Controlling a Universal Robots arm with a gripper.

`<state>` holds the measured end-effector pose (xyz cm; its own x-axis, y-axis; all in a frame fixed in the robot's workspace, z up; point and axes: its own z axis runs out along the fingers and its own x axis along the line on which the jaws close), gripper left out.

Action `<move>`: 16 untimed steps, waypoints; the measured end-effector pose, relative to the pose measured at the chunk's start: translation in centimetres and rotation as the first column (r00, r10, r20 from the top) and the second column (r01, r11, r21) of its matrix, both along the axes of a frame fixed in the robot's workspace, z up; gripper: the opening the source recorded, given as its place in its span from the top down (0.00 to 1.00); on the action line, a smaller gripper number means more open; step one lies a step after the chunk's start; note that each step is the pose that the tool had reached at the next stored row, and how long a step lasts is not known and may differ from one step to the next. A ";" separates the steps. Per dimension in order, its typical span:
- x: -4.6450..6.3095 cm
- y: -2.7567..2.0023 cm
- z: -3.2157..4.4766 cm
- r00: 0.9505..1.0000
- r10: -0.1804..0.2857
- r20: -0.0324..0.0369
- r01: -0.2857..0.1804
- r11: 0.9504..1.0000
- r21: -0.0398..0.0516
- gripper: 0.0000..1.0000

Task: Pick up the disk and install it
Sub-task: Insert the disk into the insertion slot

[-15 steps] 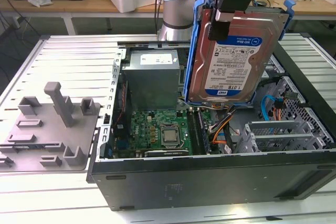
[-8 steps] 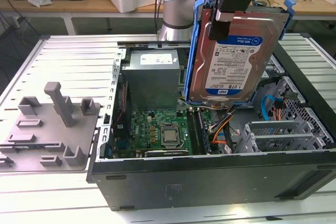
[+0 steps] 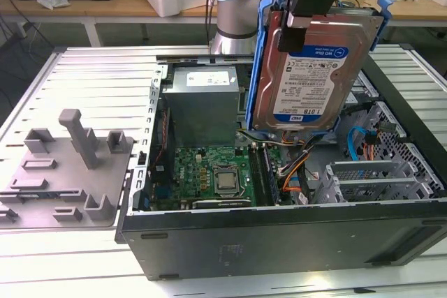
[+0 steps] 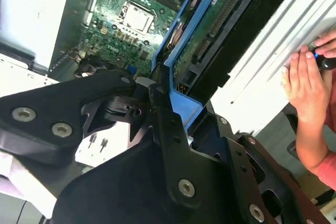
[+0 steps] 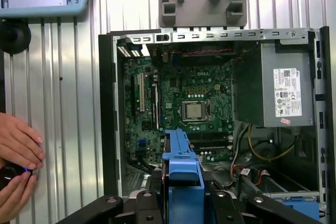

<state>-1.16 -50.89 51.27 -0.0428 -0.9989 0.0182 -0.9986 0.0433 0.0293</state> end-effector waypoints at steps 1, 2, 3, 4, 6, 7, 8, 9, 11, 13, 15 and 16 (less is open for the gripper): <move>0.0 -0.07 0.00 1.000 0.000 0.000 0.000 1.000 0.003 0.63; 0.1 -0.22 0.00 1.000 0.000 0.000 0.000 1.000 0.006 0.63; 0.4 -0.36 0.00 1.000 0.000 0.000 0.000 1.000 0.007 0.63; 0.6 -0.45 0.00 1.000 0.000 0.000 0.000 1.000 0.007 0.63; 1.2 -0.66 0.00 1.000 0.000 0.000 0.000 1.000 0.008 0.63; 1.4 -0.73 -0.01 1.000 0.000 0.000 0.000 1.000 0.009 0.63; 1.8 -0.88 -0.01 1.000 0.001 0.000 -0.001 1.000 0.009 0.63; 2.0 -0.96 -0.01 1.000 0.001 0.000 -0.001 1.000 0.009 0.63; 2.6 -1.21 -0.03 1.000 0.001 0.000 -0.001 1.000 0.010 0.63; 3.0 -1.38 -0.04 1.000 0.001 0.000 -0.001 1.000 0.010 0.63; 3.8 -1.59 -0.07 1.000 0.002 0.000 -0.002 1.000 0.011 0.63; 4.1 -1.65 -0.09 1.000 0.002 0.000 -0.002 1.000 0.011 0.63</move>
<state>2.98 -52.55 51.18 -0.0412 -0.9991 0.0073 -0.9987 0.0414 0.0295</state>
